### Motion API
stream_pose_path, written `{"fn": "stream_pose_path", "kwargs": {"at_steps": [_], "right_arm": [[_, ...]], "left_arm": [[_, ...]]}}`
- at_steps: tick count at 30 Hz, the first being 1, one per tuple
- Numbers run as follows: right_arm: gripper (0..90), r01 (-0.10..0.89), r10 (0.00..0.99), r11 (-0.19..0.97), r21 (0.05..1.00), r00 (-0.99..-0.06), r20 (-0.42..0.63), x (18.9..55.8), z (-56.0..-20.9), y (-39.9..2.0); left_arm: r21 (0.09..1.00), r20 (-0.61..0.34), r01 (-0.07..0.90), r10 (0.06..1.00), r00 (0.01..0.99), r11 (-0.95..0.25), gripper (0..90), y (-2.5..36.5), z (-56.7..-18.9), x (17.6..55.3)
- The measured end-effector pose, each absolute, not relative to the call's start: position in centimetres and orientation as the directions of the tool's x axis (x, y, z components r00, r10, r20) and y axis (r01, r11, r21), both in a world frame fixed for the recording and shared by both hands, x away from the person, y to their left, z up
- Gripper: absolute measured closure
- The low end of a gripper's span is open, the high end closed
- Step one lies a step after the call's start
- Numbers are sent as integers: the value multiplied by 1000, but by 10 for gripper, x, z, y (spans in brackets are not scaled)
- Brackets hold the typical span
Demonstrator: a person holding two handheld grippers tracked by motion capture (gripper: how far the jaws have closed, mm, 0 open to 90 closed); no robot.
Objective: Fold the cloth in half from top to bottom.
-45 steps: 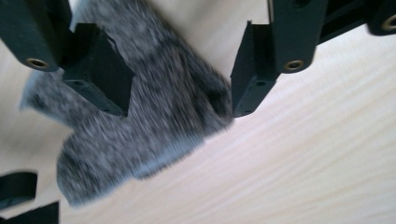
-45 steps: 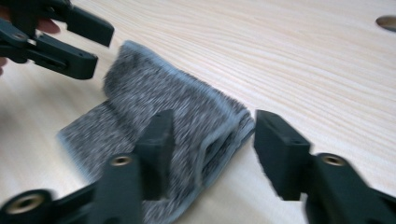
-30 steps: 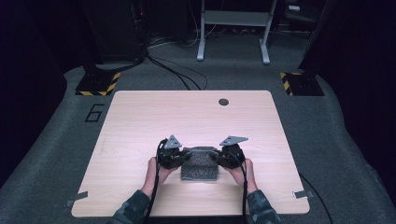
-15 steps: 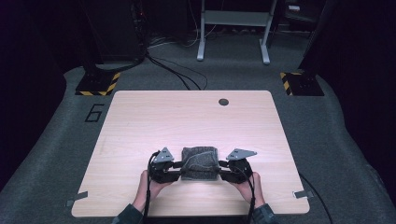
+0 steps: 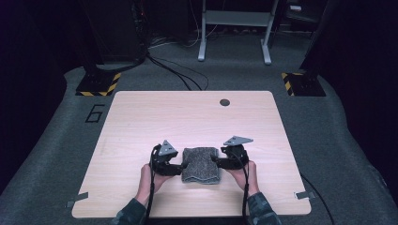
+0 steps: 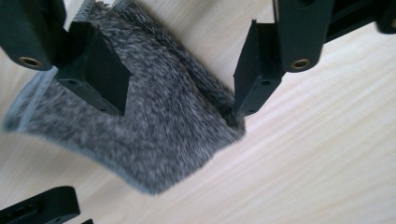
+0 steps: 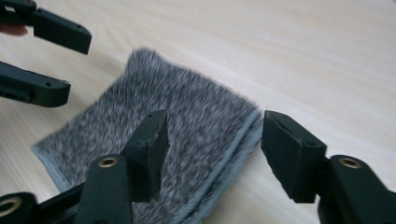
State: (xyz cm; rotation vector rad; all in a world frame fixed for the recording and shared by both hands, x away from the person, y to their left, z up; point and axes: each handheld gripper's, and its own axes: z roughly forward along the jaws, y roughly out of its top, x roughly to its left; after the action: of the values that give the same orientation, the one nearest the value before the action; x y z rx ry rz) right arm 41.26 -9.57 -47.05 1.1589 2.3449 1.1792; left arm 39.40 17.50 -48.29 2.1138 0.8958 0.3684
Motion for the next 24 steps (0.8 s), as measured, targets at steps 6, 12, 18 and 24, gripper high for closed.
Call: {"fn": "stream_pose_path", "kwargs": {"at_steps": [6,12,18,24], "right_arm": [[274,551,739,446,705,-671,57,396,-500,-86],[237,562,751,461,686,-659,35,385,-518,-85],[165,549,750,464,695,-662,22,389,-522,-87],[144,542,749,467,699,-662,13,393,-523,-87]], "left_arm": [[723,59,445,688,723,-529,304,166,-504,379],[714,51,468,704,708,-522,300,171,-515,378],[720,41,479,720,693,-502,297,175,-519,376],[729,25,485,727,686,-483,288,177,-521,376]]}}
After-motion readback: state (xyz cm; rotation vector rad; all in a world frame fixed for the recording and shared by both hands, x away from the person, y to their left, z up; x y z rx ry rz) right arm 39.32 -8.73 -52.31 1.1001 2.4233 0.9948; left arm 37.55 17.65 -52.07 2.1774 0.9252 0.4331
